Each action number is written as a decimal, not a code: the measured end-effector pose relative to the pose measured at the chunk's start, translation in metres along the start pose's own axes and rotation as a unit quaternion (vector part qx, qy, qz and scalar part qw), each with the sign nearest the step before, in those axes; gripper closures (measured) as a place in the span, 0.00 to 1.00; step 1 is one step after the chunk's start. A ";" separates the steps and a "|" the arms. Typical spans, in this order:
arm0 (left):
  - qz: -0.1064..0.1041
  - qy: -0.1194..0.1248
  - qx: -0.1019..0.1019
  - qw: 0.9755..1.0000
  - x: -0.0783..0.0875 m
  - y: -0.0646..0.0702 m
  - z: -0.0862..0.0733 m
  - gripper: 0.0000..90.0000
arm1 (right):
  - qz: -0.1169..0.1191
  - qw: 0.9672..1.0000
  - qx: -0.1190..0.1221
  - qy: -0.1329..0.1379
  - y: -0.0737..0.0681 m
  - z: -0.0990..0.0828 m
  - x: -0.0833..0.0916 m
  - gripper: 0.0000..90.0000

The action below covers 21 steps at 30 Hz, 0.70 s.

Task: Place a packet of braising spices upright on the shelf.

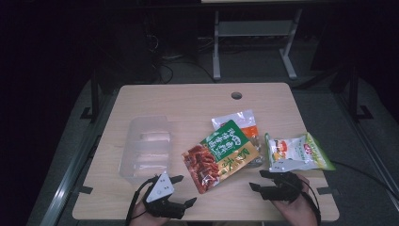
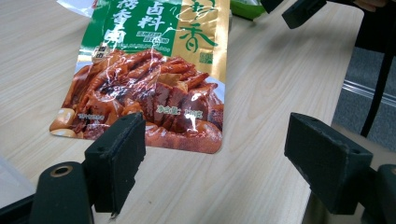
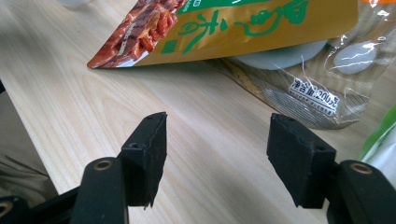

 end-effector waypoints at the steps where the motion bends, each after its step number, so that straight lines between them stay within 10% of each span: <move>1: 0.000 0.000 0.001 1.000 0.000 0.000 0.000 0.22 | 0.000 1.000 0.001 0.001 0.001 0.000 0.000 0.42; 21: -0.002 0.004 -0.001 1.000 0.003 0.000 0.001 0.23 | -0.013 1.000 0.010 0.002 0.005 0.034 0.007 0.40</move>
Point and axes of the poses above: each handheld gripper's, and its own axes: x roughly backward along the jaws, z roughly out of its top, y roughly to its right, the point moved 7 cm from there along -x, roughly forward along the jaws, and after that the axes turned 6 degrees about -y, right-handed, at the moved point
